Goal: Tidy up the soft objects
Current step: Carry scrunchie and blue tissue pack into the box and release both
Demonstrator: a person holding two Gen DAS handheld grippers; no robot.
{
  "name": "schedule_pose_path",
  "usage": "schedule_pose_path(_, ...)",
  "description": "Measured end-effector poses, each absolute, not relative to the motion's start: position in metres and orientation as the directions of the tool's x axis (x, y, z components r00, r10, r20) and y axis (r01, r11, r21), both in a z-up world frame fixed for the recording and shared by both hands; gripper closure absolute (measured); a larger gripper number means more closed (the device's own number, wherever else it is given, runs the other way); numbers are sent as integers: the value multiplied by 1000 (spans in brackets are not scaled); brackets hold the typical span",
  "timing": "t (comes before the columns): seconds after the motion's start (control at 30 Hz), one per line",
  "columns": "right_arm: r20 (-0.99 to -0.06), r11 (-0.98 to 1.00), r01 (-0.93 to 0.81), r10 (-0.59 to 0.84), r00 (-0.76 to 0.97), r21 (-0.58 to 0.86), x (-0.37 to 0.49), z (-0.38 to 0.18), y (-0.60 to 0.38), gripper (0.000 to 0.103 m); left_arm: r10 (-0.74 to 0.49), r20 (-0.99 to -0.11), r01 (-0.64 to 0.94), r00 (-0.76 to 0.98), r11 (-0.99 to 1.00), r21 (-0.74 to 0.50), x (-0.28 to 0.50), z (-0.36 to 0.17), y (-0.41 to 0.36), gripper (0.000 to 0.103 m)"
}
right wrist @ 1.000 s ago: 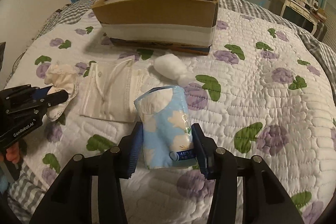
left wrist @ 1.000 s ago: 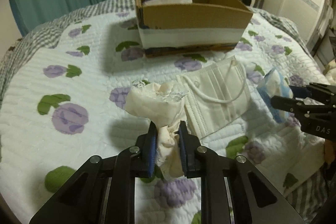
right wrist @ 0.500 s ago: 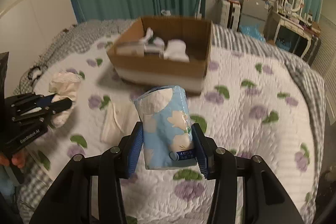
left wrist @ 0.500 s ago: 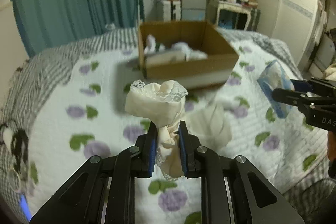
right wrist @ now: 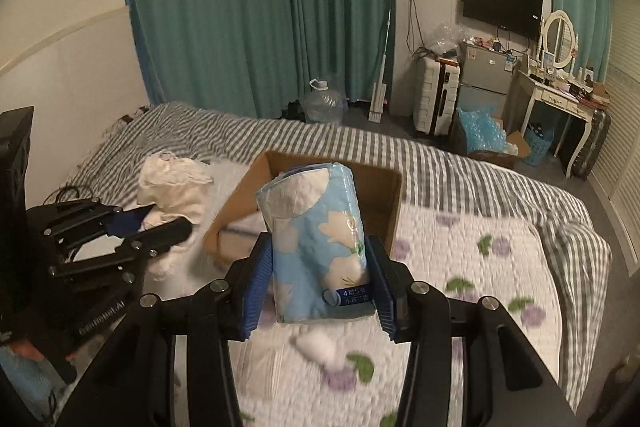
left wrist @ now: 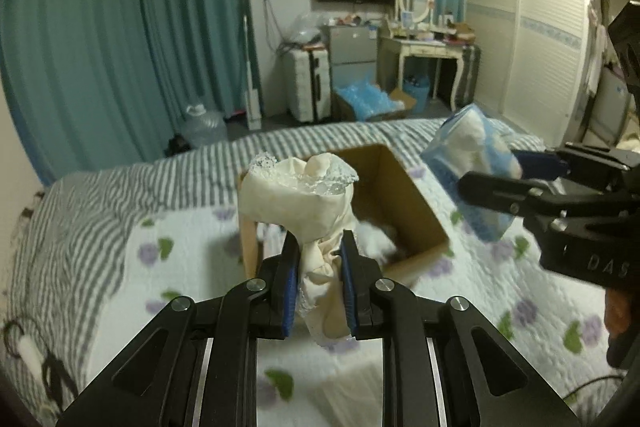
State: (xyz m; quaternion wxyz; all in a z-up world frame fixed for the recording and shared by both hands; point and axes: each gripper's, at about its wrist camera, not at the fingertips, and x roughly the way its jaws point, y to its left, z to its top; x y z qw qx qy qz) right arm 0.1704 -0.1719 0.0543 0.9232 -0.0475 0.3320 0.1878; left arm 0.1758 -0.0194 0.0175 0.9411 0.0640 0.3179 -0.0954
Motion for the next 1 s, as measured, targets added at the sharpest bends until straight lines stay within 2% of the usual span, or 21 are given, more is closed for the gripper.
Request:
schedule_pose_path(0.17,-650,930,-365,308,695,51,224,43,-165,57,-126,-656,225,744,972,69,236,-9,-27,85)
schedule_pose_path(0.4,-704,934,-346,307,641,92,309,-11,-164,56,-88,-702,215,707,972,95,294,-52,-29,82)
schedule_pose_path(0.53,-720,941,-317,302,625,119,342,-39,-167,50,-75,-717,212,693,972,103,308,-65,-27,78)
schedule_pose_path(0.6,-722,945,-302,297,625,127,354,-48,-170,43,-75,-723,206,687,974,95,311,-68,-25,61)
schedule_pose_path(0.67,-710,943,-301,307,634,139,357,-51,-173,31,-75,-715,194,695,977,86,309,-66,-23,49)
schedule_pose_path(0.73,-687,934,-317,338,643,163,354,-48,-176,20,-63,-704,185,707,978,98,305,-62,-22,44)
schedule_pose_path(0.87,-659,947,-303,297,691,109,340,-31,-177,10,-40,-688,165,724,979,117,292,-45,-21,26)
schedule_pose_path(1.0,-631,955,-286,271,727,81,317,4,-183,5,-34,-646,147,763,982,122,267,-9,-16,25)
